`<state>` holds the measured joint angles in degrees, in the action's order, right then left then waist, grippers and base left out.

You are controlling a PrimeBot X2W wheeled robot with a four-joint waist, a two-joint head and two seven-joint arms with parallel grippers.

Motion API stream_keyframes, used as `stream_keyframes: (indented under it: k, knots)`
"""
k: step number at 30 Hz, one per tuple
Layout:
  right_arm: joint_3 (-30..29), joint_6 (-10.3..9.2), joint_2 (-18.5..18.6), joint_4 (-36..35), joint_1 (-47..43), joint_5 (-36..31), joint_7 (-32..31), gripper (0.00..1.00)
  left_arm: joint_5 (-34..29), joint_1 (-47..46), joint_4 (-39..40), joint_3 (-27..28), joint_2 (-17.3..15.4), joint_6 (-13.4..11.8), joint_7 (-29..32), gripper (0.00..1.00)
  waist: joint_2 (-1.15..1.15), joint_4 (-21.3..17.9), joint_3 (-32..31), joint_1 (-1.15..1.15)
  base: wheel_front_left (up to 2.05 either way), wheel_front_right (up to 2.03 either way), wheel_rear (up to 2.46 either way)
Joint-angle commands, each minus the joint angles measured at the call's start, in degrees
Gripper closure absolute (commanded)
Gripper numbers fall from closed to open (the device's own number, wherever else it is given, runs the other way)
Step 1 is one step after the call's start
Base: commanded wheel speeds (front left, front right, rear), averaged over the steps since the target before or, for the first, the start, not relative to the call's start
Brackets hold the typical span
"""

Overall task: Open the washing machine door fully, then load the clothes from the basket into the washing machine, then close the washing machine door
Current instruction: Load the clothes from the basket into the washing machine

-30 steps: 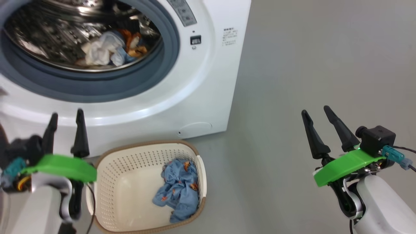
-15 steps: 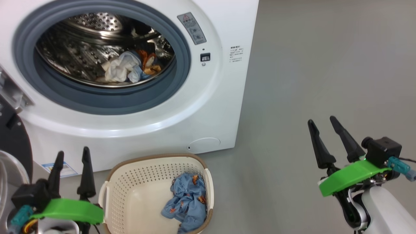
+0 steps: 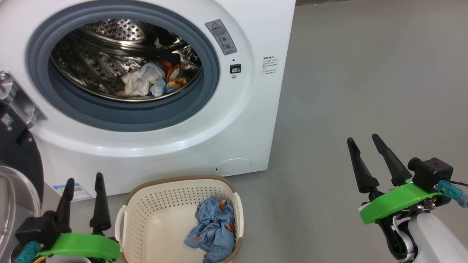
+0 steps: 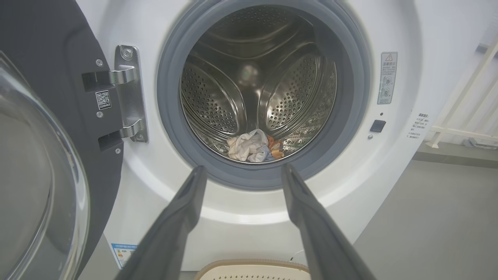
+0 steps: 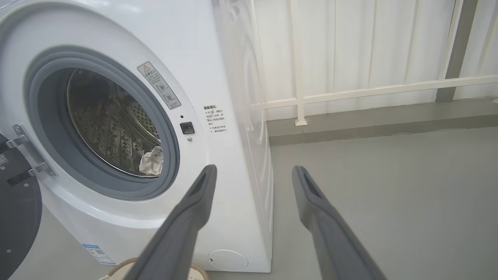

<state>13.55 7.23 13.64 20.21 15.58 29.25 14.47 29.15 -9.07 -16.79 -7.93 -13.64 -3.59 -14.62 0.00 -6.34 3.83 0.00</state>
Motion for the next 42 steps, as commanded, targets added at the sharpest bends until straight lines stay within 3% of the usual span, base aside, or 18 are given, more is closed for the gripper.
stream_keyframes:
  k: [1,42]
  knots:
    - [0.7,0.25,0.8,-1.5,-0.4,-0.1,0.5,0.00,0.0,-0.7,2.0,1.9,-1.4,-0.3,-0.2,0.00,0.00,0.0,0.0,0.00,0.00,0.00,0.00]
    - [2.2,0.25,1.4,-0.7,0.3,0.4,0.5,0.00,1.4,-1.3,2.3,0.2,-1.2,-1.0,0.3,0.00,0.00,-0.2,0.8,0.00,0.00,0.00,0.00]
